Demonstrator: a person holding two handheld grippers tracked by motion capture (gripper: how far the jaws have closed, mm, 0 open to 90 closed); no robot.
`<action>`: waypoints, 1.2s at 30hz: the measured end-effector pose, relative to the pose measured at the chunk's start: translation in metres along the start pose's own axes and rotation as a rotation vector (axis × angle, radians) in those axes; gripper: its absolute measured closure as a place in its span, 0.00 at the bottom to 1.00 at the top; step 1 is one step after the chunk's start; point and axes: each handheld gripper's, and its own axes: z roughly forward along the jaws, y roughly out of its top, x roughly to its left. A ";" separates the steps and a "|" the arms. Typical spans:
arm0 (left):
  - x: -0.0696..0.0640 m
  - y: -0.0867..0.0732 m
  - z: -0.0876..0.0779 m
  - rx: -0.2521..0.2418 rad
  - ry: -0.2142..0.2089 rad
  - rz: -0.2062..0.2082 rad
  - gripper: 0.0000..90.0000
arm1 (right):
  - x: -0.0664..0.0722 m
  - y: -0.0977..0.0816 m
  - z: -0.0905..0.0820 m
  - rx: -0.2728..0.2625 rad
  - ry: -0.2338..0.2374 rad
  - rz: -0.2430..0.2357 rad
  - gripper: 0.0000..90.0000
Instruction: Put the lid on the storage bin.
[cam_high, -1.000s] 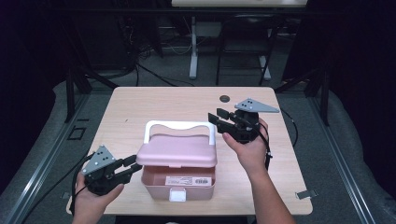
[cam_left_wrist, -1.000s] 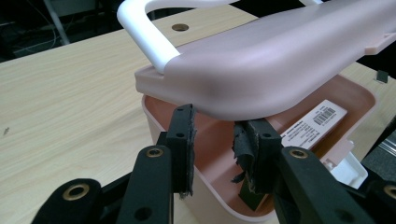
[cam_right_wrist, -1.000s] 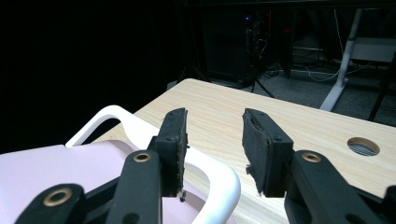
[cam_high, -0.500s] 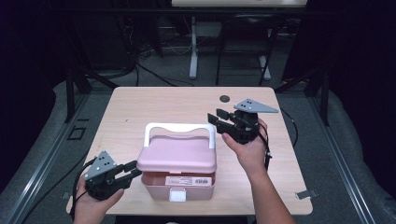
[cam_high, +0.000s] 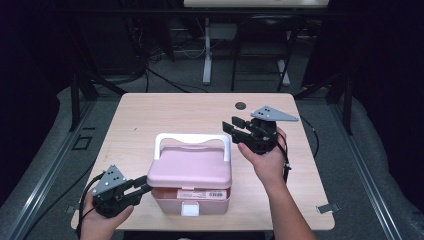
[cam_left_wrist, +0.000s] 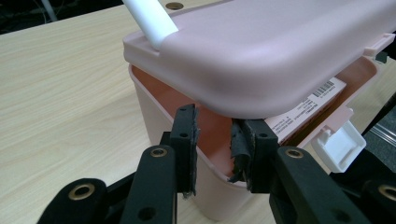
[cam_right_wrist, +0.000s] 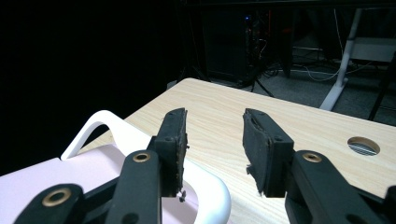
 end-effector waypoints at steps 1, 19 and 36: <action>0.000 -0.001 0.000 0.002 -0.001 0.002 0.78 | 0.000 0.000 0.000 -0.001 0.000 0.000 0.66; -0.004 -0.013 0.001 0.032 -0.020 0.001 0.85 | 0.001 -0.001 0.002 0.008 0.004 -0.001 0.66; -0.004 -0.022 0.000 0.068 -0.059 -0.006 0.98 | 0.003 -0.002 0.004 0.010 0.009 -0.004 0.65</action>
